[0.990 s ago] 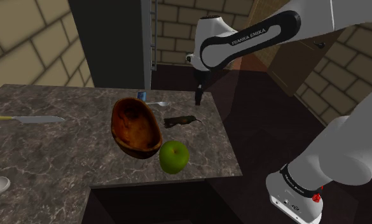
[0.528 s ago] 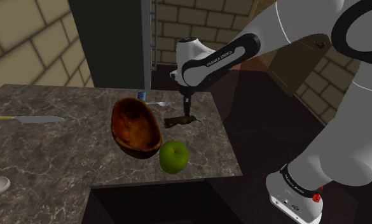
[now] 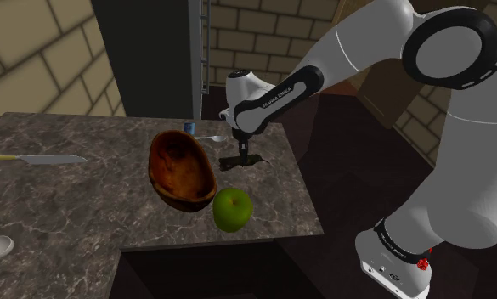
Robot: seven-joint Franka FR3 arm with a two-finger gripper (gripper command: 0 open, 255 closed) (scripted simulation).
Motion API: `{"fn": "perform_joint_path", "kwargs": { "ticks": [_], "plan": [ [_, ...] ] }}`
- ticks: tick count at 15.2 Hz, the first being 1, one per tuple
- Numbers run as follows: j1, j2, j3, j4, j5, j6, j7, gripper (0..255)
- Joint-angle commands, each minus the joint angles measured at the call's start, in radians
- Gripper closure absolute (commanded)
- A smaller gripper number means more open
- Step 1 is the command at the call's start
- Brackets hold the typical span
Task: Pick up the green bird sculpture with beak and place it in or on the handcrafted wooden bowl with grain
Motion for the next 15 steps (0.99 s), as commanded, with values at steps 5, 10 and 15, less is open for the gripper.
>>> {"fn": "perform_joint_path", "kwargs": {
  "ticks": [5,10,15],
  "plan": [
    [0.0,0.031,-0.005,-0.012,-0.008,0.042,0.004,0],
    [0.0,0.031,-0.005,-0.012,-0.008,0.042,0.004,0],
    [0.001,0.031,-0.005,-0.012,-0.008,0.042,0.004,255]
  ]
}}
